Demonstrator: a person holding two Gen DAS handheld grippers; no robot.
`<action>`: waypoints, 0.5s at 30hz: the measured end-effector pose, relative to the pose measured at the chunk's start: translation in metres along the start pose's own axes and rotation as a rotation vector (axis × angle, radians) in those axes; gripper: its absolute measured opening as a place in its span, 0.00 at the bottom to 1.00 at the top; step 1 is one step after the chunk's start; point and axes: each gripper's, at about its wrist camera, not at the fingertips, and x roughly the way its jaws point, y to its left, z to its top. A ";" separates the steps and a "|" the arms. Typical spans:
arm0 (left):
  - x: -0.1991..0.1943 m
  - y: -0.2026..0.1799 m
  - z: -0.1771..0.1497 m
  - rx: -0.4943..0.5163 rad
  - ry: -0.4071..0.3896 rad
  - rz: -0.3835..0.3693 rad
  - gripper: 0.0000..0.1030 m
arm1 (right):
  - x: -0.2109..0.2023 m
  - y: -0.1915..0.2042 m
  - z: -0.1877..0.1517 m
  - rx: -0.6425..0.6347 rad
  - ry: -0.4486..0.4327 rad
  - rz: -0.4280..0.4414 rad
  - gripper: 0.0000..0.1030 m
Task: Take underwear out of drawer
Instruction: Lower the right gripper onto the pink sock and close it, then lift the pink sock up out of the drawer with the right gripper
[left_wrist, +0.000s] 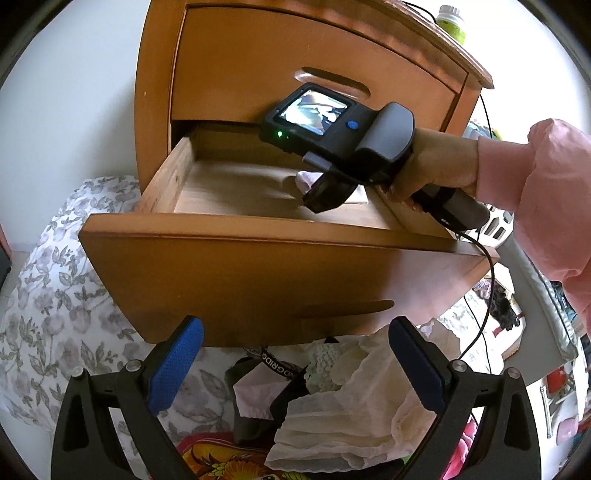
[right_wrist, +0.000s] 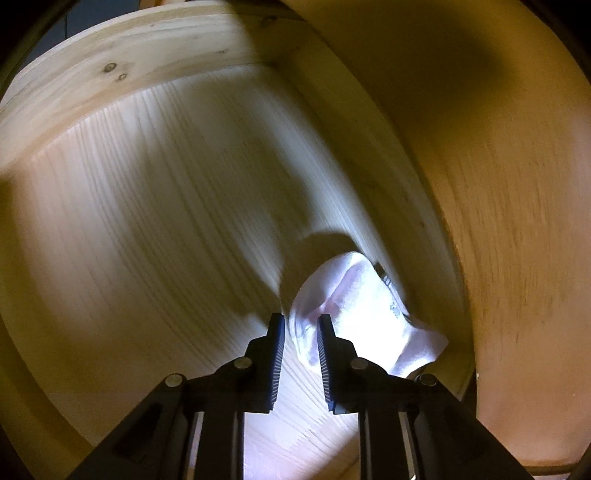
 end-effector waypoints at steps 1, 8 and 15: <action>0.000 0.000 0.000 0.000 0.001 -0.001 0.97 | 0.002 0.000 0.000 0.002 0.004 -0.001 0.13; 0.001 0.003 -0.001 -0.002 0.003 -0.002 0.97 | -0.006 -0.001 -0.006 0.025 0.006 0.000 0.06; -0.006 -0.002 0.000 0.007 -0.007 -0.004 0.97 | -0.029 -0.002 -0.020 0.024 -0.007 0.002 0.06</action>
